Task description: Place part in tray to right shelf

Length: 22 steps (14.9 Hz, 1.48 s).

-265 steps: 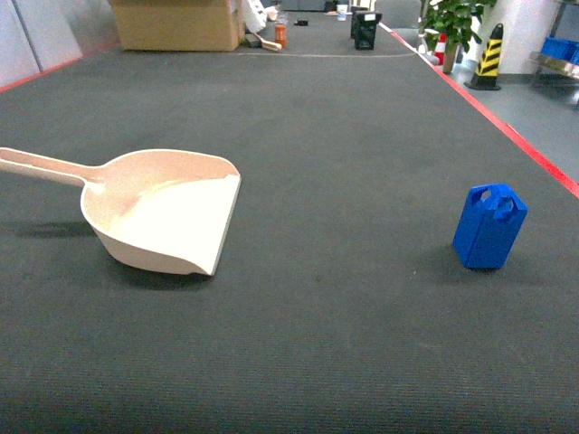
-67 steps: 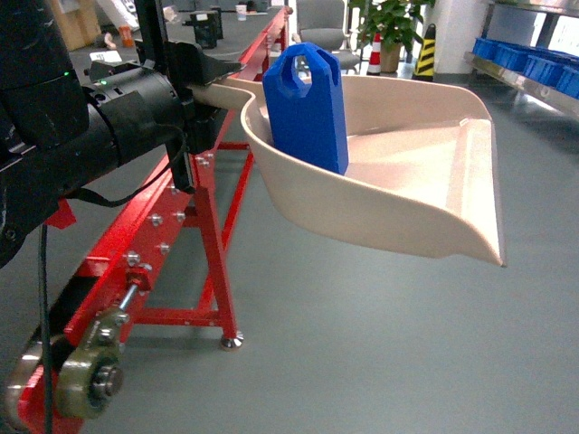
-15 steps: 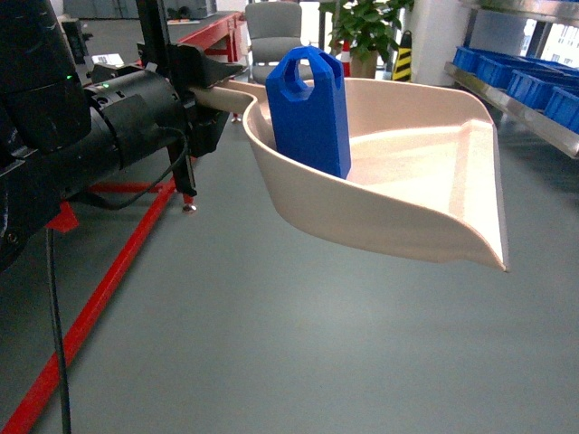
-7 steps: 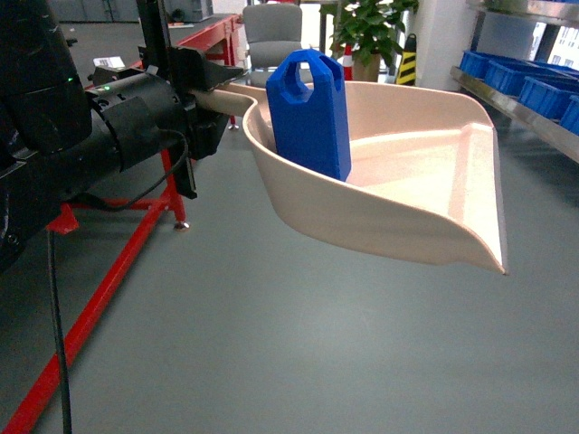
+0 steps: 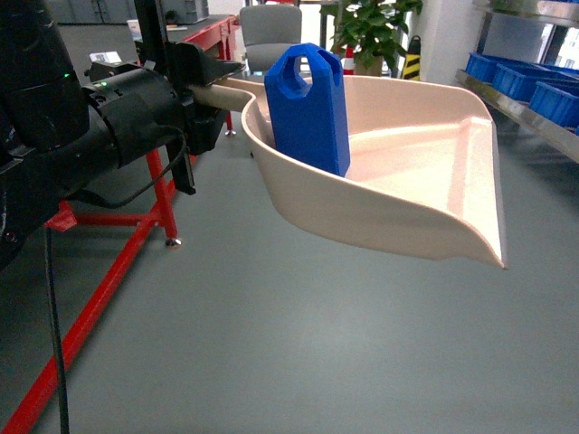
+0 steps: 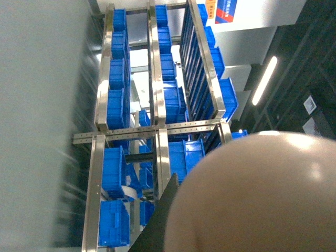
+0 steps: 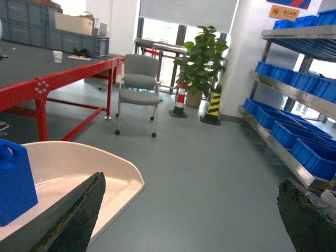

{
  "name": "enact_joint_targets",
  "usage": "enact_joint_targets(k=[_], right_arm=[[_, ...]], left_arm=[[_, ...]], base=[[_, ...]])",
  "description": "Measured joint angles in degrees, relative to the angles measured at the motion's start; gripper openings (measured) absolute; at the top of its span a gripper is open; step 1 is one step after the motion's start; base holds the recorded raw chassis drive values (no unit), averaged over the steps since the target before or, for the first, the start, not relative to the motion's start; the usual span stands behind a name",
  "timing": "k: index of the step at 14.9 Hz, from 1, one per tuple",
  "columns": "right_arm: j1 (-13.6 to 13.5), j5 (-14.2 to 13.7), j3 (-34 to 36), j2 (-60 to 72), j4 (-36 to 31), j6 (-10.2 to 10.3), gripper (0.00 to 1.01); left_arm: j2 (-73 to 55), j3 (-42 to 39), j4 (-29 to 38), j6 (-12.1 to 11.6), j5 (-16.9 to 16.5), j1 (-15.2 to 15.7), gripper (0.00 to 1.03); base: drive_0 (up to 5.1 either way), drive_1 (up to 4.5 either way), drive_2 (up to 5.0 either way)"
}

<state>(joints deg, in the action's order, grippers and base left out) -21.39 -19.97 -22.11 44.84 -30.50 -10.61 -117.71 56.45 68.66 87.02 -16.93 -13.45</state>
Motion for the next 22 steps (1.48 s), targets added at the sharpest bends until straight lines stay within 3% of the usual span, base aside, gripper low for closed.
enact_joint_targets(k=[22], right_arm=[[0.02, -0.11, 0.00, 0.04, 0.13, 0.00, 0.98]], left_arm=[[0.00, -0.02, -0.52, 0.00, -0.09, -0.04, 0.12]], base=[[0.0, 4.24, -4.3]])
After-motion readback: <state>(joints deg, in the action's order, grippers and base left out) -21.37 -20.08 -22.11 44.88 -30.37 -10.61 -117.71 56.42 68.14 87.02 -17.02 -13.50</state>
